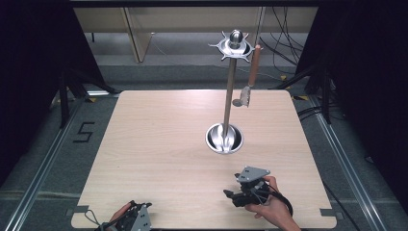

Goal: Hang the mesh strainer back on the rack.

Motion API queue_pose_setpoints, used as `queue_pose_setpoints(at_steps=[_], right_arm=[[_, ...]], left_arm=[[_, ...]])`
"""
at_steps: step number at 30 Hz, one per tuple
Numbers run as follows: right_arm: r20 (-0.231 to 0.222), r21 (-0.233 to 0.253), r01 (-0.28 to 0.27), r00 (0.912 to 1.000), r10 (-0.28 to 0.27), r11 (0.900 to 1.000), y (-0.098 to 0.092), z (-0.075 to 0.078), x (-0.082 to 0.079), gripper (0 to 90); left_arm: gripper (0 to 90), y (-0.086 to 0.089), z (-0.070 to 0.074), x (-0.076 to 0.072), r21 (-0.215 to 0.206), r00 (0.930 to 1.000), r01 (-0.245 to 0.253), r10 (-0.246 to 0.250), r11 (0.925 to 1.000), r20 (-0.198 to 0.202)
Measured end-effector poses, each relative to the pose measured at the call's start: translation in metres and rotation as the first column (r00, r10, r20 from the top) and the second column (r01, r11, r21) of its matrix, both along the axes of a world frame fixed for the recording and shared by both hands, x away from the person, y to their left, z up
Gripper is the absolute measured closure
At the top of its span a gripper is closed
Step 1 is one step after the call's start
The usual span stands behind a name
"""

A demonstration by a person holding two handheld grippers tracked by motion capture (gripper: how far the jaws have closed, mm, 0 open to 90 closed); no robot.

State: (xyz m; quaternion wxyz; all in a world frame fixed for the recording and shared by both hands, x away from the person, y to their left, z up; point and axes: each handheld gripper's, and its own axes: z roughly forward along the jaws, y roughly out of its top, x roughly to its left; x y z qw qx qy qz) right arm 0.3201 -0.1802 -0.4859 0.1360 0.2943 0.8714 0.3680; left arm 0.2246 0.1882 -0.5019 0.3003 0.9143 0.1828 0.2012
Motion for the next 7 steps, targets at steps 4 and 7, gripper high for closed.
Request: queue_pose_setpoints(at_steps=[4, 7], right_arm=[[-0.003, -0.003, -0.004, 1.0, 0.004, 1.0, -0.0001, -0.0013, 0.0006, 30.7], [-0.008, -0.002, -0.003, 1.0, 0.003, 1.0, -0.0004, -0.0011, 0.0008, 30.7]], left_arm=[[16.5, -0.0005, -0.0007, 0.0007, -0.005, 0.9999, 0.012, -0.012, 0.9999, -0.013], [16.5, 0.0, 0.0, 0.0006, 0.0, 1.0, 0.003, -0.003, 1.0, -0.002]])
